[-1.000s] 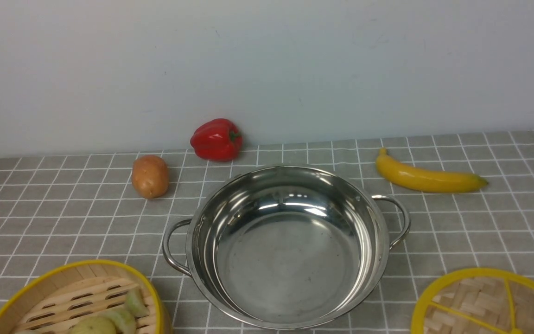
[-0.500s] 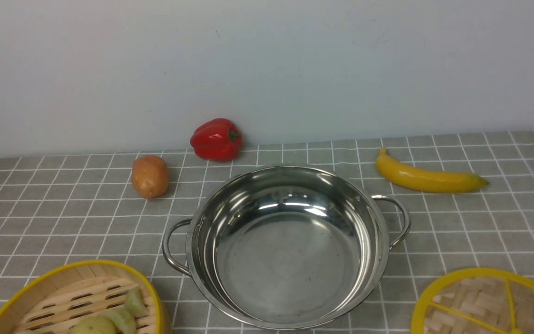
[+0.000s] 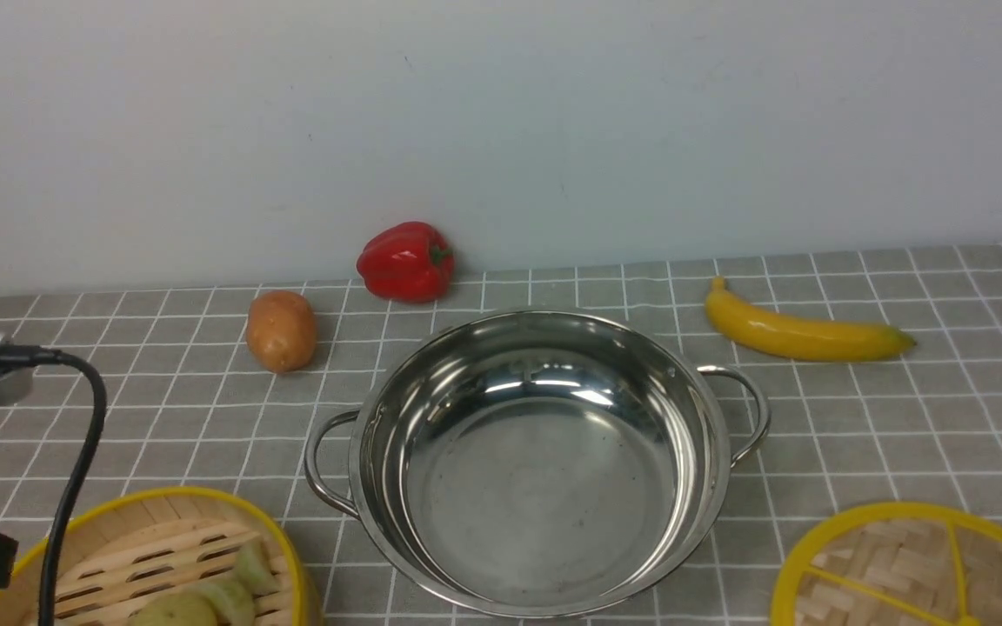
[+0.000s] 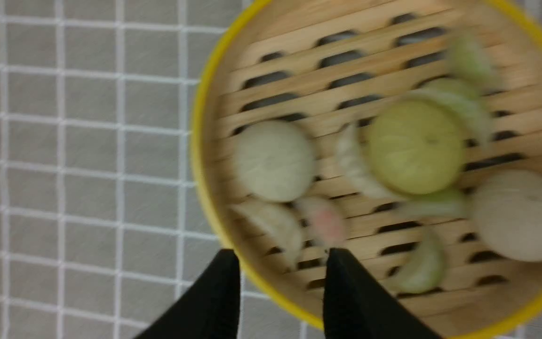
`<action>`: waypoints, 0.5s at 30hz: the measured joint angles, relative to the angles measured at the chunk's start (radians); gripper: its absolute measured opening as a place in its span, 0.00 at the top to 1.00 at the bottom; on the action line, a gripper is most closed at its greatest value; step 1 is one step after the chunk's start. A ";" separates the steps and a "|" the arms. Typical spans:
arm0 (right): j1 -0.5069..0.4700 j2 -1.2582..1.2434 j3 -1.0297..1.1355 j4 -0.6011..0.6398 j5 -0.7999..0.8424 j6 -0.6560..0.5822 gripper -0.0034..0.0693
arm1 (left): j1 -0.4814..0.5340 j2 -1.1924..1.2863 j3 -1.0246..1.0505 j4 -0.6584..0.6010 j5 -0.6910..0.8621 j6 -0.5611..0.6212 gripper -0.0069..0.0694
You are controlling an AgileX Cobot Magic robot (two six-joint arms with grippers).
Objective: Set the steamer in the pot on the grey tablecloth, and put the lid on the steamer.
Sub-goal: 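Grasp the rim of the steamer basket holding the buns with the left gripper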
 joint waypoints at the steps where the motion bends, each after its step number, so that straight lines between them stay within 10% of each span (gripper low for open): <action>1: 0.000 0.000 0.000 0.000 0.000 0.000 0.62 | 0.000 0.025 0.000 0.031 0.009 -0.030 0.59; 6: 0.000 0.000 0.000 0.000 0.000 0.000 0.62 | 0.000 0.101 0.000 -0.051 -0.064 -0.019 0.59; 15: 0.000 0.000 0.000 0.000 0.000 0.000 0.62 | -0.001 0.112 0.000 -0.643 -0.104 0.444 0.59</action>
